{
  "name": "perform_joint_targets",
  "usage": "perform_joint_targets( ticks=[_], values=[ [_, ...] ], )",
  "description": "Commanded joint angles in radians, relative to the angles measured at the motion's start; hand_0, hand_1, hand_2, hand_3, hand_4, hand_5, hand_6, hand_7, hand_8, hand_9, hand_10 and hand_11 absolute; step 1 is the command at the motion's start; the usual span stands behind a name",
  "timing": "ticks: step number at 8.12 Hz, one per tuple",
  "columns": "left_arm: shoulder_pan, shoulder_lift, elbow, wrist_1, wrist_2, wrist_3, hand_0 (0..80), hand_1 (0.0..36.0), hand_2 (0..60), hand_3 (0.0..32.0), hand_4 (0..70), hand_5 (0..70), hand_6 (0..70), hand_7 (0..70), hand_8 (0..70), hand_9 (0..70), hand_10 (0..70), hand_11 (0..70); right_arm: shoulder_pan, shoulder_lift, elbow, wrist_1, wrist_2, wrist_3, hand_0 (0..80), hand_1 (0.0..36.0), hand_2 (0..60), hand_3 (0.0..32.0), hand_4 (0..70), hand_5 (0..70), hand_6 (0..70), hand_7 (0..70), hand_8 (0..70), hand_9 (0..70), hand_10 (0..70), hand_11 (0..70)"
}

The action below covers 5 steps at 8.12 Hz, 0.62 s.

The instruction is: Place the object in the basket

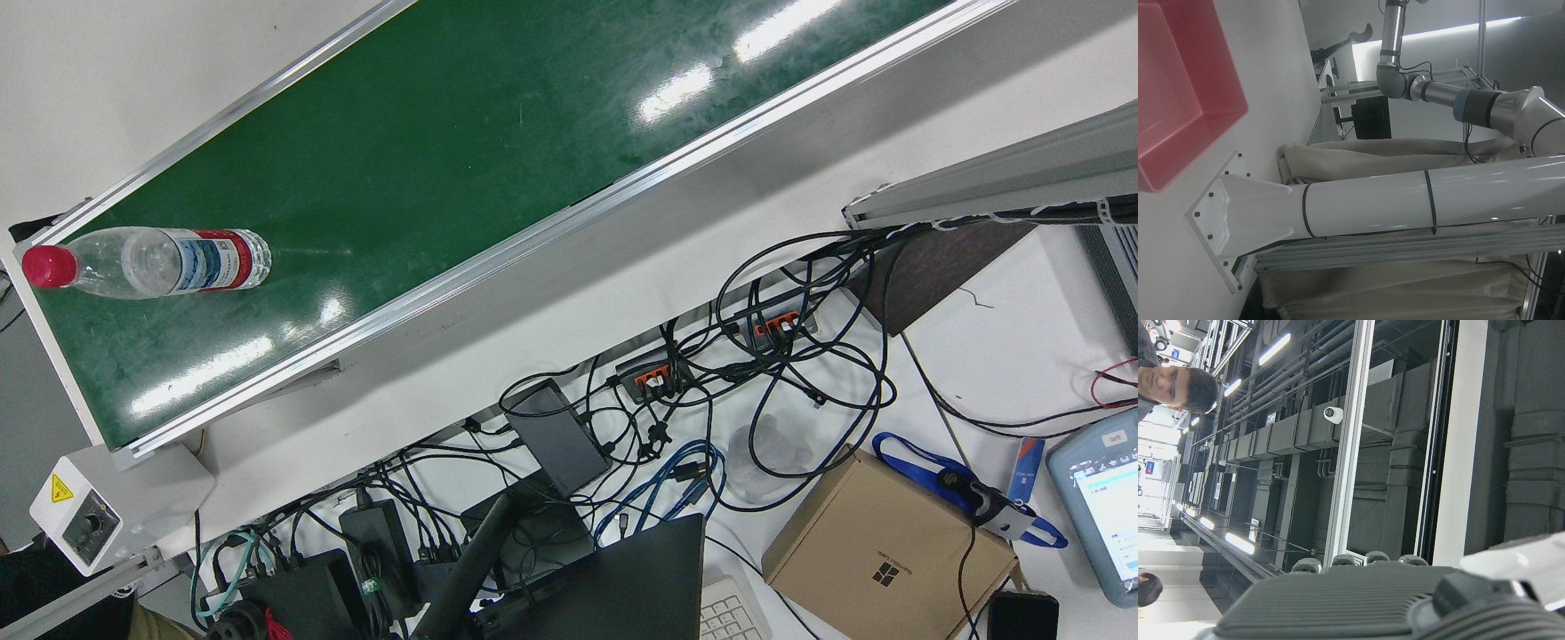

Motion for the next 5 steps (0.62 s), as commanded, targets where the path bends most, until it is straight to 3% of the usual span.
perform_joint_targets(
  ticks=[1, 5],
  values=[
    [0.0, 0.002, 0.001, 0.002, 0.0, 0.0, 57.8, 10.4, 0.0, 0.0, 12.0, 8.6, 0.0, 0.0, 1.8, 0.0, 3.4, 6.6, 0.0, 0.0, 0.0, 0.0, 0.0, 0.0, 0.0, 0.0, 0.0, 0.0, 0.0, 0.0, 0.0, 0.0, 0.0, 0.0, 0.0, 0.0],
    [-0.001, 0.005, -0.009, 0.004, 0.0, 0.0, 57.4, 10.3, 0.0, 0.0, 11.9, 8.7, 0.0, 0.0, 1.9, 0.0, 3.2, 6.3, 0.0, 0.0, 0.0, 0.0, 0.0, 0.0, 0.0, 0.0, 0.0, 0.0, 0.0, 0.0, 0.0, 0.0, 0.0, 0.0, 0.0, 0.0]
  ],
)
